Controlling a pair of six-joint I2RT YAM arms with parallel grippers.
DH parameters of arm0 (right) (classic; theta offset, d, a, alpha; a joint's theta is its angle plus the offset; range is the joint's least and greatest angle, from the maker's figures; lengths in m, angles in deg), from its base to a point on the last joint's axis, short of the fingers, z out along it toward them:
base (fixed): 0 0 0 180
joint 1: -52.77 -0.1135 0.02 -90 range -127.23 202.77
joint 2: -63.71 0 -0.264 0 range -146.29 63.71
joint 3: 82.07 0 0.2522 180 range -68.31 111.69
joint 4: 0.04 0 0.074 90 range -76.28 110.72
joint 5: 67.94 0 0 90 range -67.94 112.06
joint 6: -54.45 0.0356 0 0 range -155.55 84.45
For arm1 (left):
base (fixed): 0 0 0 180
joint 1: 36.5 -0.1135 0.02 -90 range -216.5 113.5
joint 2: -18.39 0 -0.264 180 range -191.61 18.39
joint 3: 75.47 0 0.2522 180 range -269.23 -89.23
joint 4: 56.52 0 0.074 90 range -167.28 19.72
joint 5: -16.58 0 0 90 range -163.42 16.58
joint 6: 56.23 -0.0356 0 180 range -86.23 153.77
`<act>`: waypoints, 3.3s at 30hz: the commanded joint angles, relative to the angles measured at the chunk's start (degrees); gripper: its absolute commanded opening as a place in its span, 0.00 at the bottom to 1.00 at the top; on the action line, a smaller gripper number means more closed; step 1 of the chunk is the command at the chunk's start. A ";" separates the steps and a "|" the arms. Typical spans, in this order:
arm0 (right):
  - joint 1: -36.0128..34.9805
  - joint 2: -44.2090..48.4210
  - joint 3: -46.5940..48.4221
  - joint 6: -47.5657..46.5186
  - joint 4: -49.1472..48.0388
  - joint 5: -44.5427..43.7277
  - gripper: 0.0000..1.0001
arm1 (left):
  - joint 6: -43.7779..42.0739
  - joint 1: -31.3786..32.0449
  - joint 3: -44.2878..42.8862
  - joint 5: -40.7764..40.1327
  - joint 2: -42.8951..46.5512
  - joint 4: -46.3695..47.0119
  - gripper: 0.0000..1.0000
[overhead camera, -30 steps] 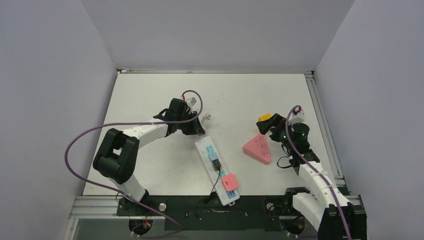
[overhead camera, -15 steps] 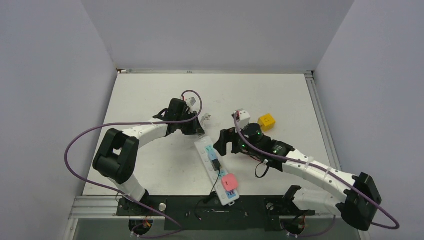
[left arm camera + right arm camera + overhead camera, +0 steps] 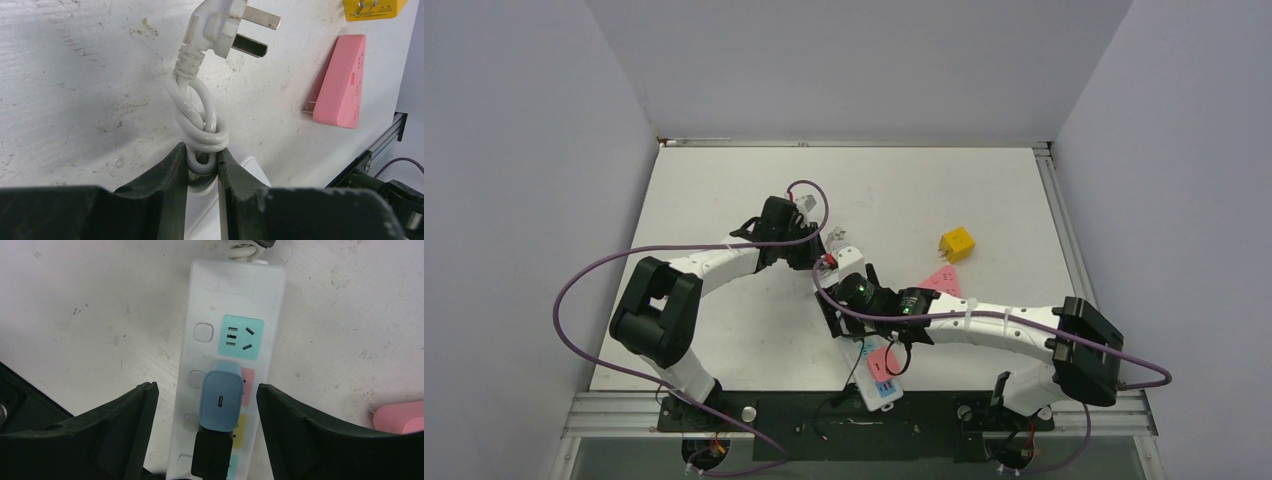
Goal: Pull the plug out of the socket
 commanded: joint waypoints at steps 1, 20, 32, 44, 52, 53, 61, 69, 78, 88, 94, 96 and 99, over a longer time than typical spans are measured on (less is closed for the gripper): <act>-0.51 -3.27 3.05 -0.84 1.98 -5.31 0.70 | -0.23 -0.51 -3.09 2.37 4.11 2.60 0.00; 0.64 -5.67 4.31 -0.02 -3.70 -2.80 0.08 | -0.49 -0.60 -2.81 1.78 5.30 2.45 0.00; 5.06 3.31 -1.19 -0.39 -10.89 2.82 0.05 | -2.64 -0.60 -4.14 -1.27 3.66 -0.19 0.00; 8.57 9.75 -3.75 -0.50 -9.16 -0.21 0.05 | -2.84 -1.15 -4.58 -0.80 3.00 -0.54 0.00; 24.04 15.29 -7.91 -1.56 -7.04 5.43 0.05 | -2.26 -2.53 -3.95 0.03 4.74 0.64 0.00; 28.02 14.83 -8.20 -2.21 -7.23 7.62 0.05 | -2.21 -2.53 -3.86 0.10 4.84 0.71 0.00; 40.27 4.11 -7.79 -6.75 -10.37 17.84 0.05 | -1.77 -2.53 -3.53 0.82 5.07 1.17 0.00; 42.31 -2.65 -7.88 -8.10 -12.48 16.69 0.09 | -1.64 -2.53 -3.56 1.24 4.91 1.26 0.00; 43.11 -7.91 -7.70 -8.04 -13.42 15.46 0.27 | -1.21 -2.53 -3.30 1.63 4.89 1.81 0.00; 43.19 -5.97 -6.76 -8.31 -11.70 15.13 0.81 | -1.19 -2.53 -3.42 1.74 4.80 1.79 0.00; 40.87 3.71 -7.39 -8.36 -8.96 15.52 0.94 | -1.24 -2.53 -3.49 1.82 4.71 1.79 0.00; 38.58 6.84 -7.30 -7.92 -7.42 15.35 0.94 | -1.20 -2.53 -3.48 1.75 4.63 1.79 0.00; 33.87 10.14 -7.13 -6.35 -5.50 15.12 0.94 | -1.22 -2.55 -3.45 1.66 4.54 1.79 0.00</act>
